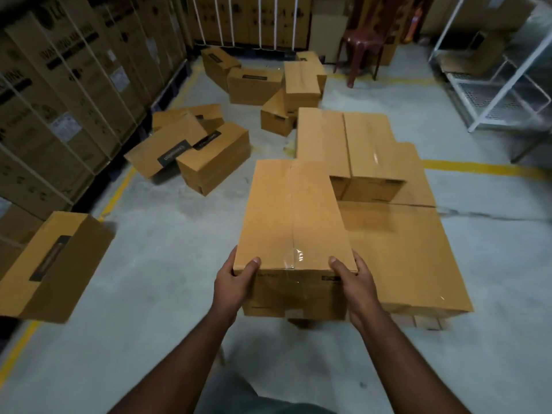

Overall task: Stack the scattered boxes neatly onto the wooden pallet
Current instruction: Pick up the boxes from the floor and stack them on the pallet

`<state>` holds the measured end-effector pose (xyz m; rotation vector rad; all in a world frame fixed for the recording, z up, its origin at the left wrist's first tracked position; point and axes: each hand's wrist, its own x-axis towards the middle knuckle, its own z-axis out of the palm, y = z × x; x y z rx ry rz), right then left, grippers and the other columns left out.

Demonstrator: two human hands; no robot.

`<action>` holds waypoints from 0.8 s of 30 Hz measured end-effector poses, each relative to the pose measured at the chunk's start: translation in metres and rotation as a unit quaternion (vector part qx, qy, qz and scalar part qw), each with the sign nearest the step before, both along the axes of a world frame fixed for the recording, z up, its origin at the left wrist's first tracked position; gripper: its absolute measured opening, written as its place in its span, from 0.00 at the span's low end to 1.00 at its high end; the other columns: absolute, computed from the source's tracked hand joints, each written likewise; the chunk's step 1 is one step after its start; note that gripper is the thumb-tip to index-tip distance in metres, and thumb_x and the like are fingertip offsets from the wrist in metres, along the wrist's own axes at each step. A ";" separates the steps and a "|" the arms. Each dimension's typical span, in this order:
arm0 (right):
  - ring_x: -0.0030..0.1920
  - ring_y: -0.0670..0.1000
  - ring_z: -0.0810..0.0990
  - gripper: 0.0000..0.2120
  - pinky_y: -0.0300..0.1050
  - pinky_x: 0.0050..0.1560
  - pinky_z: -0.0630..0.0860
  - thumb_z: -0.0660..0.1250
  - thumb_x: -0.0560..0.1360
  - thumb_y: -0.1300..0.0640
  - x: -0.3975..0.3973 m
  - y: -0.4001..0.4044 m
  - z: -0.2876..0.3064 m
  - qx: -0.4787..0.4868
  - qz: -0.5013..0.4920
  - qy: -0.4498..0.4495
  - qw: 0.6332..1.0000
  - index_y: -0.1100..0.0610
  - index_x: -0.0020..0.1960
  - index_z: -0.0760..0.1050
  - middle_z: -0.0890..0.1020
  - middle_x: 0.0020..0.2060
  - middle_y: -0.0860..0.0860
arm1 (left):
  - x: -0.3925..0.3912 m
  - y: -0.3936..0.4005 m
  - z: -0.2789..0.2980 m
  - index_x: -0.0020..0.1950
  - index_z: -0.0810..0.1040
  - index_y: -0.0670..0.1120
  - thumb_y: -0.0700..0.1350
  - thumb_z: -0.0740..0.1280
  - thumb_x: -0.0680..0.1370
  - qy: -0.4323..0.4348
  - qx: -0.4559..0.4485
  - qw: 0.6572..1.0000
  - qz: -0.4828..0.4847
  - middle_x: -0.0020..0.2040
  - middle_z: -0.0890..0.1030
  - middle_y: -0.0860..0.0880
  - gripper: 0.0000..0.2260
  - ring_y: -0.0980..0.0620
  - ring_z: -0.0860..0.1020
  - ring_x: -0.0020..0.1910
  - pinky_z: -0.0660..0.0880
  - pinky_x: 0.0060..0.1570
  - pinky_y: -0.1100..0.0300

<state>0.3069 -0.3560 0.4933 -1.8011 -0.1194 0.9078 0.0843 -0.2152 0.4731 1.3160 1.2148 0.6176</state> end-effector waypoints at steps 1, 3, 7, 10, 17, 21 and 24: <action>0.63 0.51 0.75 0.38 0.50 0.59 0.73 0.78 0.73 0.42 0.020 -0.034 0.002 0.007 -0.010 -0.002 1.000 0.42 0.79 0.66 0.75 0.71 0.49 | 0.023 -0.032 -0.003 0.73 0.75 0.60 0.59 0.72 0.78 -0.005 0.000 1.000 -0.003 0.58 0.84 0.61 0.24 0.60 0.83 0.54 0.80 0.51 0.61; 0.63 0.50 0.76 0.38 0.49 0.61 0.73 0.78 0.74 0.43 0.061 -0.099 0.006 0.016 -0.014 -0.008 1.000 0.43 0.80 0.65 0.76 0.70 0.48 | 0.071 -0.092 -0.005 0.73 0.75 0.60 0.59 0.72 0.78 -0.018 -0.004 1.000 -0.008 0.58 0.84 0.60 0.23 0.59 0.83 0.54 0.81 0.53 0.57; 0.68 0.53 0.72 0.39 0.48 0.63 0.71 0.77 0.74 0.42 0.132 -0.192 0.024 0.010 -0.048 -0.022 0.999 0.43 0.80 0.65 0.72 0.74 0.51 | 0.153 -0.172 0.011 0.76 0.73 0.58 0.65 0.72 0.73 -0.024 -0.031 0.999 -0.034 0.61 0.83 0.56 0.33 0.52 0.81 0.59 0.81 0.58 0.51; 0.72 0.55 0.71 0.38 0.51 0.66 0.71 0.76 0.74 0.41 0.177 -0.239 0.037 0.002 -0.065 -0.024 0.998 0.42 0.80 0.65 0.70 0.77 0.52 | 0.204 -0.209 0.026 0.79 0.68 0.57 0.69 0.72 0.68 -0.010 -0.053 0.997 -0.058 0.68 0.78 0.49 0.42 0.46 0.78 0.64 0.78 0.65 0.43; 0.65 0.51 0.80 0.28 0.50 0.67 0.77 0.75 0.77 0.46 0.295 -0.303 0.029 -0.002 -0.065 -0.059 0.996 0.45 0.75 0.73 0.83 0.64 0.45 | 0.336 -0.249 0.002 0.77 0.71 0.49 0.56 0.72 0.79 -0.025 -0.066 0.992 -0.106 0.65 0.81 0.48 0.29 0.46 0.81 0.61 0.81 0.59 0.46; 0.62 0.47 0.82 0.25 0.47 0.64 0.77 0.74 0.78 0.46 0.384 -0.310 0.020 -0.017 -0.040 -0.075 0.996 0.44 0.74 0.74 0.84 0.61 0.42 | 0.423 -0.254 -0.024 0.76 0.71 0.49 0.54 0.72 0.80 -0.046 -0.071 0.990 -0.114 0.63 0.80 0.52 0.27 0.51 0.80 0.59 0.79 0.52 0.54; 0.62 0.46 0.82 0.26 0.48 0.65 0.77 0.73 0.78 0.46 0.452 -0.305 0.016 -0.029 -0.019 -0.066 0.997 0.41 0.75 0.72 0.84 0.62 0.41 | 0.485 -0.252 -0.037 0.77 0.68 0.51 0.55 0.72 0.79 -0.049 -0.082 0.988 -0.120 0.63 0.78 0.54 0.28 0.55 0.77 0.60 0.76 0.49 0.58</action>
